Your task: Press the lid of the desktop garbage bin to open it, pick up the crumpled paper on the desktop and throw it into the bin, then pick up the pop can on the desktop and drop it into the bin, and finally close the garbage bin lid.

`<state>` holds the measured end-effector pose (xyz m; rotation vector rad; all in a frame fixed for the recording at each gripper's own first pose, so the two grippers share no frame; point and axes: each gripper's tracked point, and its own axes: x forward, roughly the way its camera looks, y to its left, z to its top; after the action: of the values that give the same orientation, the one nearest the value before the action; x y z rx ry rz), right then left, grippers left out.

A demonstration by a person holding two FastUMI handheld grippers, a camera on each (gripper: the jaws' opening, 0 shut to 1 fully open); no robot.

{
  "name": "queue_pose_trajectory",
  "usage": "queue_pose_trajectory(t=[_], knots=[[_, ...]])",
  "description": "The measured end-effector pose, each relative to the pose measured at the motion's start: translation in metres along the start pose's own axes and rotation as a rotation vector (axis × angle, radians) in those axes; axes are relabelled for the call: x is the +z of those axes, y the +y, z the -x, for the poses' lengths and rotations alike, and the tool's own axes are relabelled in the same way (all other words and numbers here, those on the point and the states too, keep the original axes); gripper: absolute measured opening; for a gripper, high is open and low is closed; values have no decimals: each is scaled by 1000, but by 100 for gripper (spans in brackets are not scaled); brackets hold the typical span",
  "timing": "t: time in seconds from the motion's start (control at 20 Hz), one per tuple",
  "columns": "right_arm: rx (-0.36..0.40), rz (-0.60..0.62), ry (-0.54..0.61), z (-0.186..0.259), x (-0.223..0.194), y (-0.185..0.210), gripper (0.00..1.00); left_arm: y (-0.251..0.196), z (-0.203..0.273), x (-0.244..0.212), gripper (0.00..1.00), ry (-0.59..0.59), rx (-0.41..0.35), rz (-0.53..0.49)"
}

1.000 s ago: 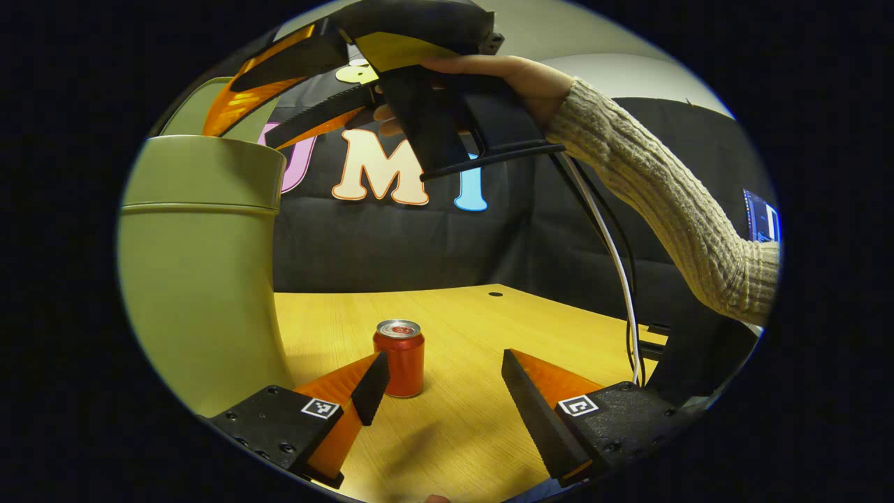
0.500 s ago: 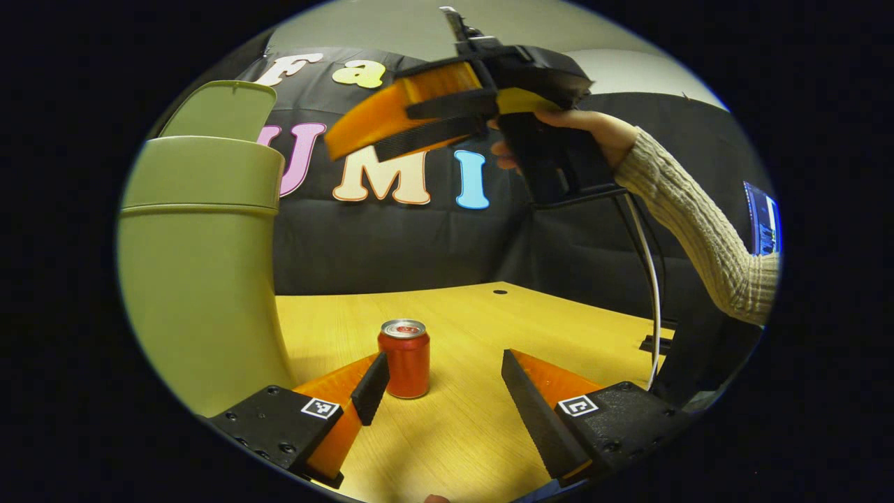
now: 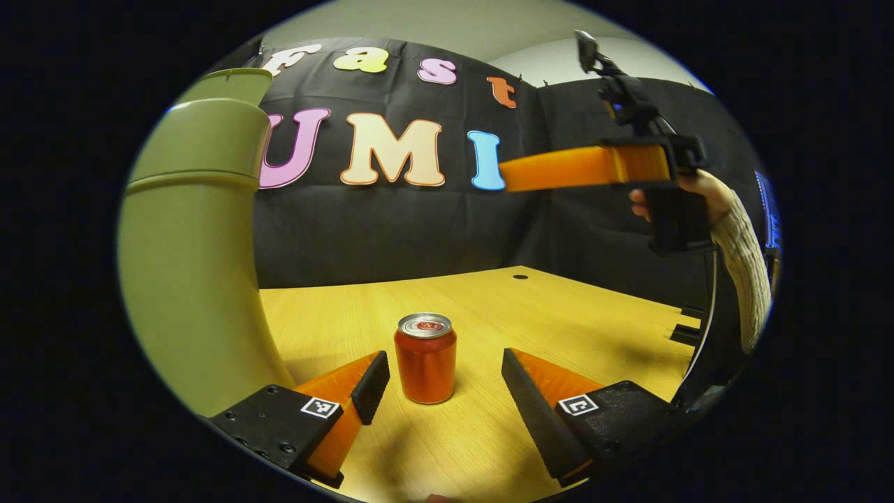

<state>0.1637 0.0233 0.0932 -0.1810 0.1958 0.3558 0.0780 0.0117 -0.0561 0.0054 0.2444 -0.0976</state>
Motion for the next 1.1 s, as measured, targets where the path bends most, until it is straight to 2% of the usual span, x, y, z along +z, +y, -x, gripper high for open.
queue_pose_trajectory(t=[0.15, 0.2, 0.4, 0.55, 0.95, 1.05, 1.1], knots=[[-59, -49, 2, 18, -35, -19, 100, 2, -13, -5, 98, 30, 0, -3], [-78, -65, -2, 23, -46, -24, 98, 3, -17, -7, 98, 42, 5, -10], [-132, -157, -30, 44, -78, -34, 98, 10, -30, -8, 98, 62, 29, -16], [-199, -179, -47, 58, -94, -49, 98, 13, -39, -14, 98, 82, 37, -6], [-208, -293, -39, 64, -136, -47, 98, 21, -60, -32, 96, 155, 61, 8], [-201, -309, -39, 63, -143, -43, 98, 23, -63, -36, 92, 169, 75, 7], [-202, -310, -35, 62, -146, -42, 98, 23, -64, -36, 78, 169, 79, 1]])
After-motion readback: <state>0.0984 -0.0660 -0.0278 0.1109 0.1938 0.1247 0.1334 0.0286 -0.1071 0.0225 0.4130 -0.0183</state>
